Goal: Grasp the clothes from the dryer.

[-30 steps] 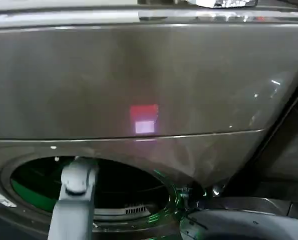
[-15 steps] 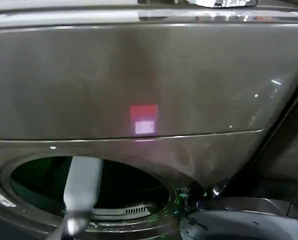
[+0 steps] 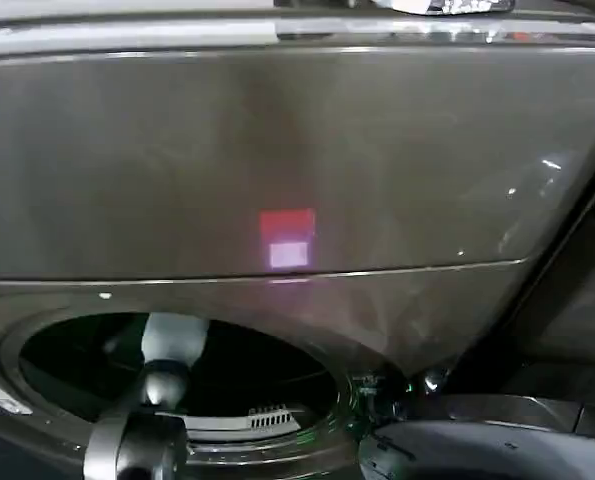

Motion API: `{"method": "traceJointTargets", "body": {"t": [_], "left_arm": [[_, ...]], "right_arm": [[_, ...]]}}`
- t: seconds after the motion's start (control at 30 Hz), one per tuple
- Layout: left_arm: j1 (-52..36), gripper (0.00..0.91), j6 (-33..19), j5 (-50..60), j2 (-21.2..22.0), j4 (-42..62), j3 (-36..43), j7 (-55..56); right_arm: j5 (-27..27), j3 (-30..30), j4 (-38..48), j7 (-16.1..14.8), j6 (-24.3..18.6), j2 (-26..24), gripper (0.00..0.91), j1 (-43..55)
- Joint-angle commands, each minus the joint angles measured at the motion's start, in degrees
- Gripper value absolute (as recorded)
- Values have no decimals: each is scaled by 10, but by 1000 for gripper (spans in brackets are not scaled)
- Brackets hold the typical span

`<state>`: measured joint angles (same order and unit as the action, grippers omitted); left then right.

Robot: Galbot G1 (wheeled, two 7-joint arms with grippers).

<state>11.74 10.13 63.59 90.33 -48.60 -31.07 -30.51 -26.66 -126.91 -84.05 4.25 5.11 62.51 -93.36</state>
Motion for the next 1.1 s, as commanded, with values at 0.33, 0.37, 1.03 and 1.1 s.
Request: {"method": "traceJointTargets", "body": {"t": [0.33,0.37,1.03,1.1], "left_arm": [[-29,907,-146,352,13,7,-32,-308],[-31,907,-148,351,12,9,-32,-318],[-38,907,-107,389,-6,82,-47,-271],[-41,907,-103,391,-7,101,-49,-247]], "right_arm": [[7,17,-2,-4,-3,-5,907,7],[7,20,-3,-3,-3,-5,907,7],[20,45,-8,-2,-11,0,907,22],[20,46,-9,-2,-11,0,907,22]]}}
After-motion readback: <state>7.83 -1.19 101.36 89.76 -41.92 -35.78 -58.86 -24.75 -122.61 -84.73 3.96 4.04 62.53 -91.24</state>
